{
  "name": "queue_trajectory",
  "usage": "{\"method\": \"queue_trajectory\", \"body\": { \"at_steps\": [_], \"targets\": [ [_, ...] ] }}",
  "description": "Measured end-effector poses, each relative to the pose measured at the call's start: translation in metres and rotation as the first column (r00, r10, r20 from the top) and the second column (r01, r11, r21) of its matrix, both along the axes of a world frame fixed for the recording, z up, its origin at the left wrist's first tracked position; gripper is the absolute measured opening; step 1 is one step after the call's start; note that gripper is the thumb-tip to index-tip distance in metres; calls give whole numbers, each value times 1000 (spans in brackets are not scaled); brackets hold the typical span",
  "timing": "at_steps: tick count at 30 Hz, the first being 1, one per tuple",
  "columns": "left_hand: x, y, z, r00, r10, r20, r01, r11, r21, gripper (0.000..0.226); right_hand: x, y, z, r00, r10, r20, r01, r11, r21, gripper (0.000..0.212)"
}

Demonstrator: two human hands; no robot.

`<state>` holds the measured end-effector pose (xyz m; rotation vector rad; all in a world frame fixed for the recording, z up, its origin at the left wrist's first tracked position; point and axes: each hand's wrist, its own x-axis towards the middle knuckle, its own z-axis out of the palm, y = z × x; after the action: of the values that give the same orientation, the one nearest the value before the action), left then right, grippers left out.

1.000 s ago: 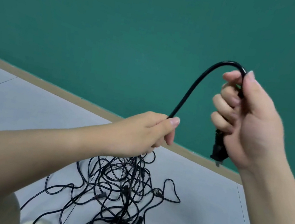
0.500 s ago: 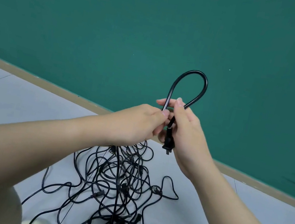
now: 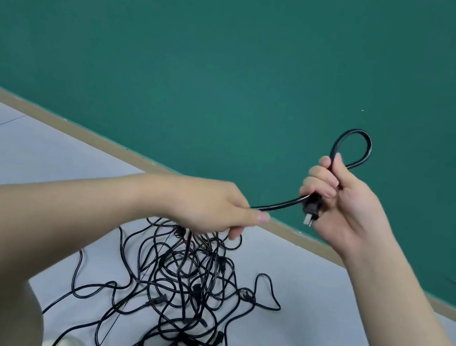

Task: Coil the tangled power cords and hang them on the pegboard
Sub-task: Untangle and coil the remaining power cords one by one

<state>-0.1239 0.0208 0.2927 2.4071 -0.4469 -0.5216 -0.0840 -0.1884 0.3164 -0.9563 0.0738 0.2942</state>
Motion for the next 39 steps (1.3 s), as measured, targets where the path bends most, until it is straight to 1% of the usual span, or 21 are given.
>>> {"method": "queue_trajectory", "body": {
  "at_steps": [2,3,4,6,7,9,11,14,16,18,19,21,22,23,26,28,29,32,33,37,39],
  "targets": [
    [4,10,9,999,39,17,-39,998,-44,60,8,-12,-4,996,-40,-82,47,994,95,30],
    [4,14,13,997,55,45,-53,997,-60,59,11,-16,-6,992,-67,-105,75,994,77,28],
    [3,17,17,993,60,101,-53,996,-67,56,12,-18,-8,989,-99,-113,101,995,18,26],
    [-1,18,21,964,31,266,-10,997,-81,46,12,-14,-11,992,-116,-58,103,975,-198,16],
    [-5,16,23,943,9,333,26,995,-99,41,8,-9,-12,997,-77,-20,66,940,-333,16],
    [-12,12,30,906,-24,422,95,984,-149,34,-2,2,-11,996,88,-20,-85,838,-538,39],
    [-13,11,35,887,-14,462,122,971,-206,32,-15,13,-7,959,278,-53,-251,750,-612,62],
    [-6,16,33,907,74,415,69,945,-319,31,-30,25,-3,855,517,-38,-419,647,-637,77],
    [0,19,27,911,121,395,24,939,-344,33,-35,29,-3,796,603,-45,-466,564,-682,76],
    [5,19,21,904,150,401,2,935,-354,33,-35,29,-6,775,625,-91,-439,429,-790,77],
    [7,18,18,905,151,398,-3,937,-348,34,-35,30,-8,773,624,-112,-425,380,-821,76],
    [10,16,13,910,134,392,-8,952,-307,37,-35,35,-12,756,630,-181,-486,354,-799,57],
    [11,15,11,909,123,399,-10,961,-276,39,-37,37,-14,741,633,-225,-541,363,-759,45],
    [11,15,9,905,123,407,-16,967,-255,42,-38,40,-13,728,632,-267,-585,369,-722,39],
    [13,20,9,901,149,408,-65,975,-212,44,-37,42,-11,698,647,-308,-621,331,-711,43],
    [15,23,12,920,148,362,-105,985,-134,42,-37,42,-8,677,666,-314,-629,302,-716,45],
    [16,24,12,937,139,320,-117,989,-87,46,-37,41,-7,669,672,-318,-629,284,-723,46],
    [17,24,13,975,90,201,-97,995,27,76,-34,38,-5,634,698,-333,-638,229,-735,47],
    [16,24,14,980,78,181,-85,996,34,79,-34,36,-3,624,706,-334,-646,226,-729,47],
    [13,24,23,990,55,127,-45,996,-81,61,-32,34,-5,613,744,-268,-659,294,-692,45],
    [14,26,20,991,17,131,-1,992,-124,60,-32,38,-14,613,755,-232,-645,308,-700,41]
  ]
}}
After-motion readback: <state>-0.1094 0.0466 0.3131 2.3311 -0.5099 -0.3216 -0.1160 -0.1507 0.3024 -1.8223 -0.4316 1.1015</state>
